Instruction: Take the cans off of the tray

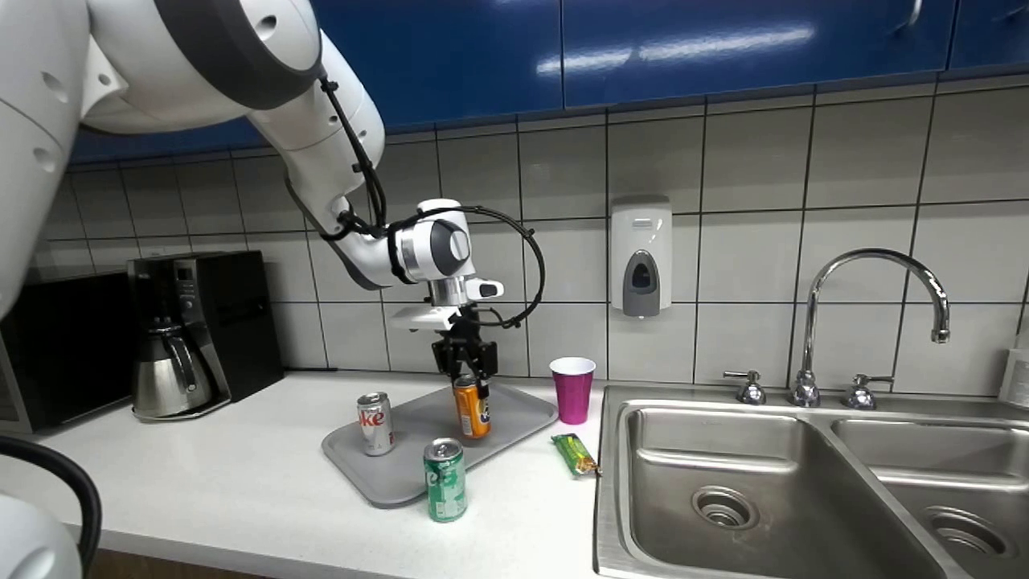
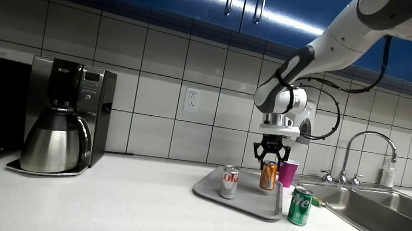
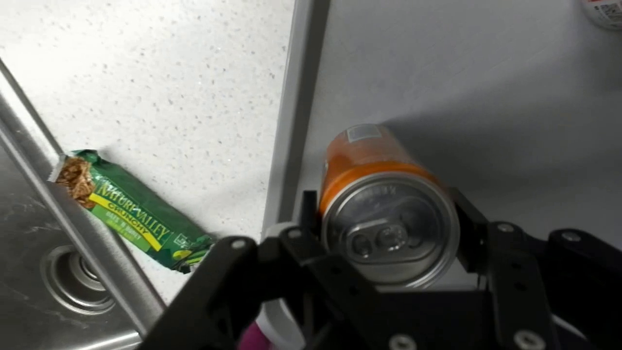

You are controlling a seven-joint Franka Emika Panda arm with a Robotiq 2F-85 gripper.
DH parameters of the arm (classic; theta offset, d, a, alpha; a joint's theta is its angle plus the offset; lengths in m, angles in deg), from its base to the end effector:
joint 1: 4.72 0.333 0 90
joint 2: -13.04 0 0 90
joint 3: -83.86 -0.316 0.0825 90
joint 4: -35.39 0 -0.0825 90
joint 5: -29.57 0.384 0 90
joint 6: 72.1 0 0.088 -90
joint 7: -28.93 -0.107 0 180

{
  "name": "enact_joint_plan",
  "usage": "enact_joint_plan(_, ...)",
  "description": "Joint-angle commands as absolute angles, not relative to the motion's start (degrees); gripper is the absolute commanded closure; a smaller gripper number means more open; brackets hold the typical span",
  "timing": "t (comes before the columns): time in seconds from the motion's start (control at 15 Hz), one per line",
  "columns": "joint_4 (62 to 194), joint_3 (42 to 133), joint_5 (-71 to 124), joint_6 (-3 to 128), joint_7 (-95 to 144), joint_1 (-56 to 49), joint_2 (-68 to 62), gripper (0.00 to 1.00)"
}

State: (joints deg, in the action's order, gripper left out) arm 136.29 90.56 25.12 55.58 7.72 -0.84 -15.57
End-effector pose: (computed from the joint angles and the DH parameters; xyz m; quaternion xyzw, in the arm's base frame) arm 0.6566 -0.0282 0.2827 0.9823 -0.1775 -0.0053 0.0600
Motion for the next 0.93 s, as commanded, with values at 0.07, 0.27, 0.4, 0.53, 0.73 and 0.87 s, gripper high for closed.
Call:
enact_joint_plan(0.07,142.33,91.85,24.34,58.43,7.03,-1.88,-10.38,0.61)
enact_joint_plan(0.27,144.20,92.78,24.29,59.87,7.01,-2.51,-8.99,0.61)
enact_joint_plan(0.4,145.46,93.40,24.28,60.68,6.92,-3.04,-8.11,0.61)
enact_joint_plan(0.53,146.62,93.89,24.37,61.43,7.00,-3.61,-7.46,0.61)
enact_joint_plan(0.73,147.89,94.41,24.67,62.11,7.22,-4.57,-6.95,0.61)
enact_joint_plan(0.87,148.51,94.60,24.71,62.43,7.42,-5.18,-6.93,0.61)
